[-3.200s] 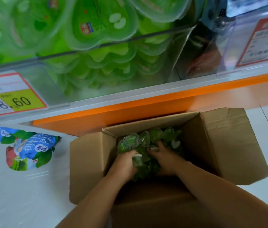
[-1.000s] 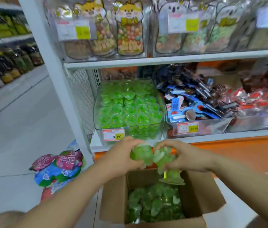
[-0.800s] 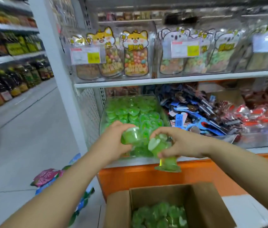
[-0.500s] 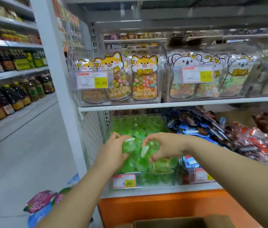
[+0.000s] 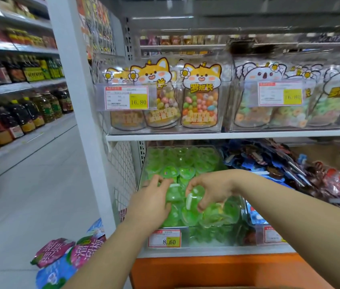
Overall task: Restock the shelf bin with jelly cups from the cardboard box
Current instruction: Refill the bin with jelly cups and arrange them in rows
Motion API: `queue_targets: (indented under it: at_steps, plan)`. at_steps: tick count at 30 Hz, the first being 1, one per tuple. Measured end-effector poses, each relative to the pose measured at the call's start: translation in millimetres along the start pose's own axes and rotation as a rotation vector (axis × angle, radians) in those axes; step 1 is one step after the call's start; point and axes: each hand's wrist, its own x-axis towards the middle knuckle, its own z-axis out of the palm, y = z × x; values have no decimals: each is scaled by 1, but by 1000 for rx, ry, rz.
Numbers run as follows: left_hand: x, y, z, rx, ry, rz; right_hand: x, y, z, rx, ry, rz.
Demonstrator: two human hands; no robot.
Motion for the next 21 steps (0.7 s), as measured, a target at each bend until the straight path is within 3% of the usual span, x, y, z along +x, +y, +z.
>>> queue_targets:
  at_steps: [21]
  plan:
    - [-10,-11,13,154,5,131,-34,36,5,193,252,-116]
